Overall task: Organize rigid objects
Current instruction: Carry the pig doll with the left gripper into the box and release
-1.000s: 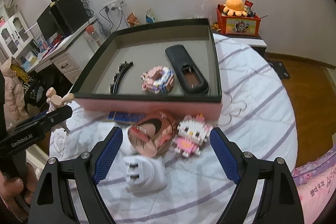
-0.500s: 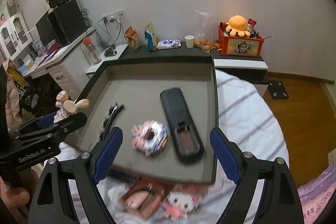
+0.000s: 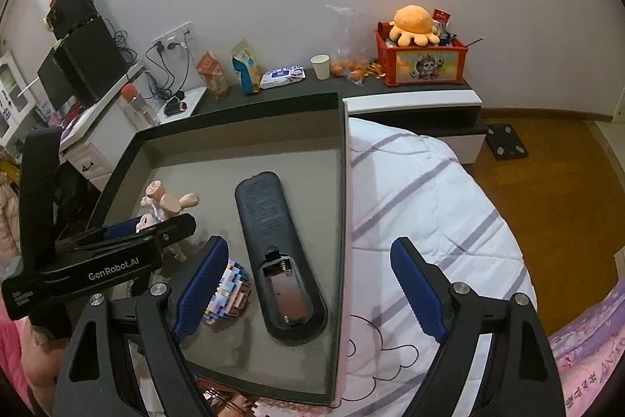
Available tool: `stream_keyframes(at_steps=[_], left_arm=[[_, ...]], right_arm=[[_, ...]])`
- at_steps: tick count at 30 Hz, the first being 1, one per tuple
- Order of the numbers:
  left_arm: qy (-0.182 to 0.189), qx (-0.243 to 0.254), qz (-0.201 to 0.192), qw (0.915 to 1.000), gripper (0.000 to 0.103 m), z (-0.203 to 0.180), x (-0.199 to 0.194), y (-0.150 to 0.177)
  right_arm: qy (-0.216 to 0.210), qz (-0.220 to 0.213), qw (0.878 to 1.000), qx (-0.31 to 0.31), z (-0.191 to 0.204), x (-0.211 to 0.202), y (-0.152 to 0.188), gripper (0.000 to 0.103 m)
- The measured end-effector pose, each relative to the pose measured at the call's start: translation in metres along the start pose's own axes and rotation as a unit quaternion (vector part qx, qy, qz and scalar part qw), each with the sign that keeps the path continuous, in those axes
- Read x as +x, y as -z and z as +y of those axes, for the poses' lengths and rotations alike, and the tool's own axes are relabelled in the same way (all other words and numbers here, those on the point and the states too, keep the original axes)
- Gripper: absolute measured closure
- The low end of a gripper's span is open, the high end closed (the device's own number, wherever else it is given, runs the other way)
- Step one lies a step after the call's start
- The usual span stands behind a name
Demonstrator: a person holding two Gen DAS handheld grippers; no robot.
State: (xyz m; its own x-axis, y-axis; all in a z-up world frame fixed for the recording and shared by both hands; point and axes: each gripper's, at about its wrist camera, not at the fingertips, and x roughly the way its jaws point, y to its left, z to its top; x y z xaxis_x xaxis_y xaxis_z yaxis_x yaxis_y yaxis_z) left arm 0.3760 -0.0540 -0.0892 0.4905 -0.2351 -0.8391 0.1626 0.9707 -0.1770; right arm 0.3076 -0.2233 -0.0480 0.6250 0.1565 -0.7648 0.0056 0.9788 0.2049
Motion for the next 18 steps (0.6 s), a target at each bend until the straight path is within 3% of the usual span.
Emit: stream_keyframes(at_steps=[2,7,18], left_arm=[[-0.002,-0.003,-0.005,1.0,0.0,0.001,-0.006,0.001],[-0.004,-0.015,-0.023,0.9996,0.0,0.005,-0.029,0.006],[-0.06,0.008,-0.097,0.9935,0.0,0.002,-0.114,0.047]], right_arm=[[-0.002,0.001,1.0,0.003,0.0,-0.001,0.001,0.016],[-0.009,-0.002,1.0,-0.003,0.006,-0.013,0.008,0.016],[-0.019,-0.026,0.999,-0.002,0.017,-0.062,0.03,0.016]])
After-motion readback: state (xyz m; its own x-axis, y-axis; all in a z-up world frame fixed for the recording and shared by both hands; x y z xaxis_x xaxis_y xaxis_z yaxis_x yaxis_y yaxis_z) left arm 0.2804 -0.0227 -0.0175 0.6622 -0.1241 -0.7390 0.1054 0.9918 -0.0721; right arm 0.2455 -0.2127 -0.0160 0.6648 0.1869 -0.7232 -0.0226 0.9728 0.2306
